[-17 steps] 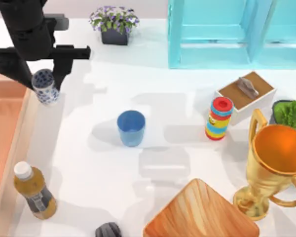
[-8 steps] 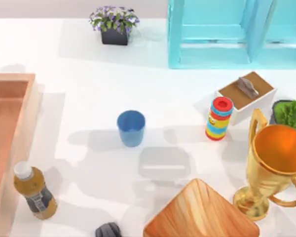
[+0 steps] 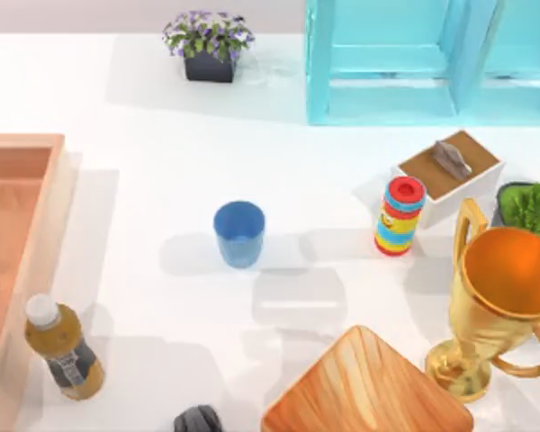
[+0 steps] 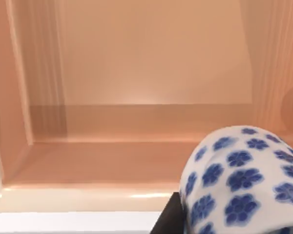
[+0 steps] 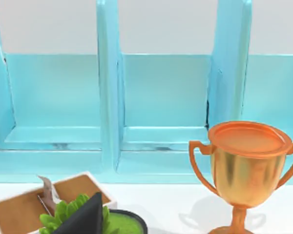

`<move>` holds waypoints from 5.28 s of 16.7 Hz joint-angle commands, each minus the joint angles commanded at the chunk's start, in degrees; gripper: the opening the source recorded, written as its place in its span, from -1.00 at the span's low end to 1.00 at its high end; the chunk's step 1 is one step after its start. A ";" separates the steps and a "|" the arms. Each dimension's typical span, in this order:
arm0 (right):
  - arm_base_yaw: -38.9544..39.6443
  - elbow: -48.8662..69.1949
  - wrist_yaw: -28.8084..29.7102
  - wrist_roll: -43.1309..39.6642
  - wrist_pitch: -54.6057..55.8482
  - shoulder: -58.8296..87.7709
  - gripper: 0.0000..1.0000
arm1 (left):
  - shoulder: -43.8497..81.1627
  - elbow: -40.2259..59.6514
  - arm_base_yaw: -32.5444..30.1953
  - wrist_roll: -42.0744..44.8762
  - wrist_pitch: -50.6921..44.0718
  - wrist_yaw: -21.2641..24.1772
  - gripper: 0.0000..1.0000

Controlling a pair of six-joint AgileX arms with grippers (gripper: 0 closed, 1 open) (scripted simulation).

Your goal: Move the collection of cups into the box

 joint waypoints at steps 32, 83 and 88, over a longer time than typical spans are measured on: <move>0.00 0.00 0.00 0.00 0.00 0.00 1.00 | 0.53 -14.30 0.32 0.33 14.83 0.00 1.00; 0.00 0.00 0.00 0.00 0.00 0.00 1.00 | 51.56 55.42 -59.27 -68.68 -3.68 -0.36 1.00; 0.00 0.00 0.00 0.00 0.00 0.00 1.00 | 51.74 42.88 -59.22 -68.62 9.30 -0.35 1.00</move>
